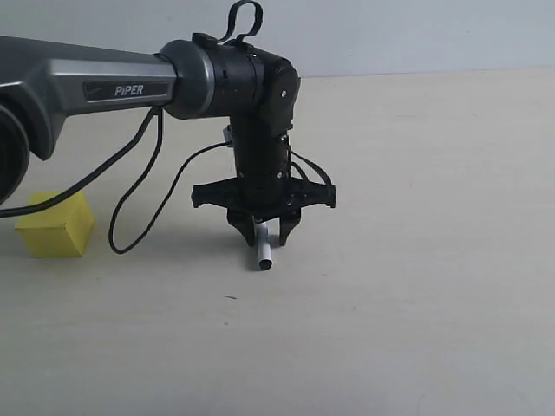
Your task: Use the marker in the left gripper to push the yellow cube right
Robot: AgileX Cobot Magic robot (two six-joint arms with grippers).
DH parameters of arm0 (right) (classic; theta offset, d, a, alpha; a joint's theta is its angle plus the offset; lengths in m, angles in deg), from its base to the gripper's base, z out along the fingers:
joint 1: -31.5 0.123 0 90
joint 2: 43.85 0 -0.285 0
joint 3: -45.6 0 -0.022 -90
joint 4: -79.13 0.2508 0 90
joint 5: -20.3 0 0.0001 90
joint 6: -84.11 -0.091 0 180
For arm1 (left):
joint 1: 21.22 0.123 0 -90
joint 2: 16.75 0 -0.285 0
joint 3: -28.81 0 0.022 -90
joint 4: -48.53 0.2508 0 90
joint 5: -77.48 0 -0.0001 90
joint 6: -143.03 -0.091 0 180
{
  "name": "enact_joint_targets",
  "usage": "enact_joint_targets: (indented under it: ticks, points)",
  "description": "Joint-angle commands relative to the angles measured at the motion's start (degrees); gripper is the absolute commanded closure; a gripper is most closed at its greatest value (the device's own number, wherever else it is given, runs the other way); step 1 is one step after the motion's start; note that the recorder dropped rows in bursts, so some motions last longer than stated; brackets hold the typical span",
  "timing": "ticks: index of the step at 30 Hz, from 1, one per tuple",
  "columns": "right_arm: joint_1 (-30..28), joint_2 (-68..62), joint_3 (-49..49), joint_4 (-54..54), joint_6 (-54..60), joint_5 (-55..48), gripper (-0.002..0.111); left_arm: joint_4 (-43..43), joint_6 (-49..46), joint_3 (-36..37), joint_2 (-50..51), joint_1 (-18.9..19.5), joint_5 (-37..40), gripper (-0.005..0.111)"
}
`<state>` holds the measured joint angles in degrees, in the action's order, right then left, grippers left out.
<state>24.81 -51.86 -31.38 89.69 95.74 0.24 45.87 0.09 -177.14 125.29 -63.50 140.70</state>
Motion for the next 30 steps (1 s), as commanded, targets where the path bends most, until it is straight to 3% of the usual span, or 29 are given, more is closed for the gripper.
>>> enact_joint_targets:
  ticks: [1,8,17,24,28,30]
  points:
    - [-0.3,0.2,-0.2,0.0,0.1,0.4,0.108,0.8,1.0,0.6,0.4,-0.4,-0.8,0.069]
    - [-0.3,0.2,-0.2,0.0,0.1,0.4,0.108,1.0,0.7,0.7,0.4,-0.4,0.0,0.106]
    - [-0.3,0.2,-0.2,0.0,0.1,0.3,0.108,3.9,-8.0,0.5,-4.1,-0.4,6.7,0.107]
    - [-0.3,0.2,-0.2,0.0,0.1,0.3,0.108,16.0,-15.5,1.1,-17.4,-0.6,6.7,0.107]
    - [-0.3,0.2,-0.2,0.0,0.1,0.3,0.108,20.9,-20.2,4.9,-26.4,0.2,6.7,0.107]
    - [-0.3,0.2,-0.2,0.0,0.1,0.3,0.108,23.6,-20.8,9.5,-33.0,2.7,6.7,0.107]
